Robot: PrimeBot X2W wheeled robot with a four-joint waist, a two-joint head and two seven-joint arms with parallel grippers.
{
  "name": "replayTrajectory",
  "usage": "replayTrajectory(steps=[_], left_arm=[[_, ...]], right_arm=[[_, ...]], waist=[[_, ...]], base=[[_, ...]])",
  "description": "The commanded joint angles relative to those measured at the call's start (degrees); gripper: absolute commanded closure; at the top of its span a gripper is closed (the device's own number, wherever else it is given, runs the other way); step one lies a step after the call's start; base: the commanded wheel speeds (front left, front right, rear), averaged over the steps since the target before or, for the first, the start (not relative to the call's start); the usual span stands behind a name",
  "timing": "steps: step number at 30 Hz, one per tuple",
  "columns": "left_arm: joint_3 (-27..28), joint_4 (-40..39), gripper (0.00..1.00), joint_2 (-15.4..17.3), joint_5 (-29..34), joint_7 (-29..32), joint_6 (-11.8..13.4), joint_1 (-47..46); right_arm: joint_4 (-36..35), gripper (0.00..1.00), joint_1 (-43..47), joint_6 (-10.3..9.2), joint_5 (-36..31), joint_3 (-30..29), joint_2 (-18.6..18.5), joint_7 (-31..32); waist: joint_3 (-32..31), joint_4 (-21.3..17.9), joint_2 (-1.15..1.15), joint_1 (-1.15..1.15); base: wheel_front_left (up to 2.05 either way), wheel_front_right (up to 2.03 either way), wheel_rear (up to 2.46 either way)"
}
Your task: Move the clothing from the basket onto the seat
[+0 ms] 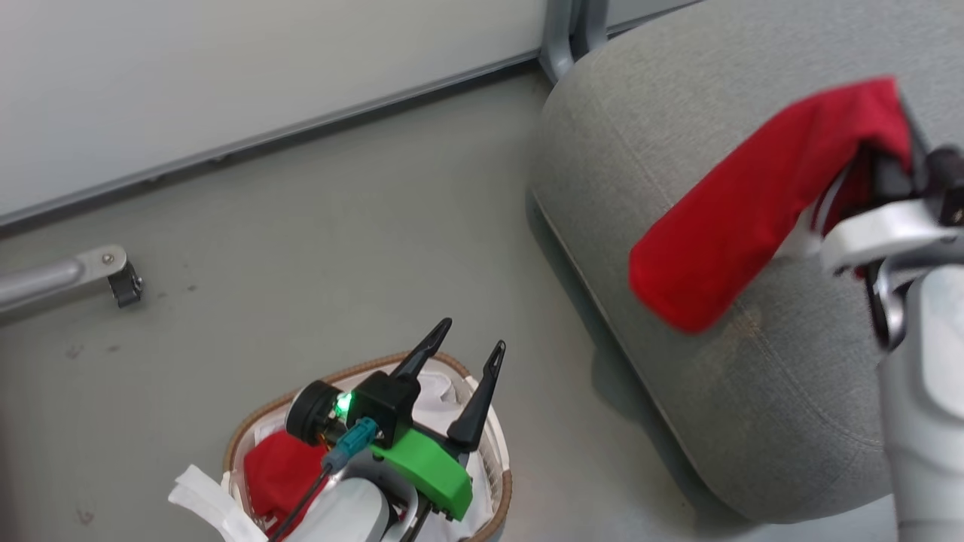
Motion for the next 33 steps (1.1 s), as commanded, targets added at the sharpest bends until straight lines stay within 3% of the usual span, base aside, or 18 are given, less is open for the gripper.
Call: replayTrajectory(steps=[1,13,21,26,33], left_arm=[[0.1,0.0,0.0,0.8,0.4,-0.1,-0.2,-1.4],[-0.8,-3.1,0.0,2.3,3.3,1.3,0.0,-7.1],[-1.7,-6.6,0.0,2.4,4.4,2.9,0.6,-9.9],[-1.9,-8.3,0.0,3.2,4.4,4.0,0.9,-10.1],[-1.9,-9.2,0.0,4.4,4.2,4.4,1.1,-10.0]], right_arm=[[1.1,1.0,-3.2,-0.08,-0.6,-0.4,-1.5,-0.2],[9.7,1.0,-25.4,-0.08,-4.4,-5.9,-11.4,0.4],[15.8,1.0,-32.4,-0.08,-8.4,-10.2,-17.9,1.0],[19.6,1.0,-31.8,-0.08,-10.7,-13.6,-19.2,0.6],[26.0,1.0,-27.6,-0.08,-14.0,-18.4,-17.6,0.1]], waist=[[3.7,2.4,0.0,0.0],[14.1,6.0,0.0,0.0],[19.7,9.0,0.0,0.0],[22.8,9.4,0.0,0.0],[25.2,9.2,0.0,0.0]], base=[[0.0,0.0,0.0],[0.0,0.0,0.0],[0.0,0.0,0.0],[0.0,0.0,0.0],[0.0,0.0,0.0]])
